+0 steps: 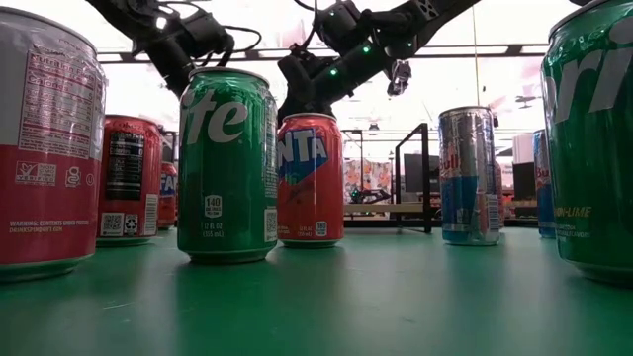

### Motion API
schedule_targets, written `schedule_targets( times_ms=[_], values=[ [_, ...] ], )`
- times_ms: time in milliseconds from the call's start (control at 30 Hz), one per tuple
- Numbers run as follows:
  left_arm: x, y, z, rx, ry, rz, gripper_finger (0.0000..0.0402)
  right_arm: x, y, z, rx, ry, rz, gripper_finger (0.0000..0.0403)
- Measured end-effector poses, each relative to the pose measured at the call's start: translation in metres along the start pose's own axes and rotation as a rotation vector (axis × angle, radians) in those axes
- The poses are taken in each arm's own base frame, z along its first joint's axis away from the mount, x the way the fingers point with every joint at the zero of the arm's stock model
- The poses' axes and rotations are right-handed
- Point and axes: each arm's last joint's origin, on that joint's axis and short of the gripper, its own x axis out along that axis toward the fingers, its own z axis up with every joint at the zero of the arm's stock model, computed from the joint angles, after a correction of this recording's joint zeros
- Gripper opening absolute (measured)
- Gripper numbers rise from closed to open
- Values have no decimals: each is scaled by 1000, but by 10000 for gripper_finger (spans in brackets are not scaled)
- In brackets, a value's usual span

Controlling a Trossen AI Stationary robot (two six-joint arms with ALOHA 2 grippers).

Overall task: Pick and place cans onto a shelf
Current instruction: Adjust the blue silver soda can

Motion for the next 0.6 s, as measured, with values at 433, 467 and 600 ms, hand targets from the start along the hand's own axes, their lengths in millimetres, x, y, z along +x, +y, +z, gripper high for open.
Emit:
schedule_targets(
  times_ms=[433,467,600],
  values=[
    [1,7,3,18,-43,40,36,0,0,0,7,0,0,9],
    [1,7,3,16,-44,41,36,0,0,0,7,0,0,9],
    [0,7,3,1,-47,39,36,0,0,0,8,0,0,9]
  ],
)
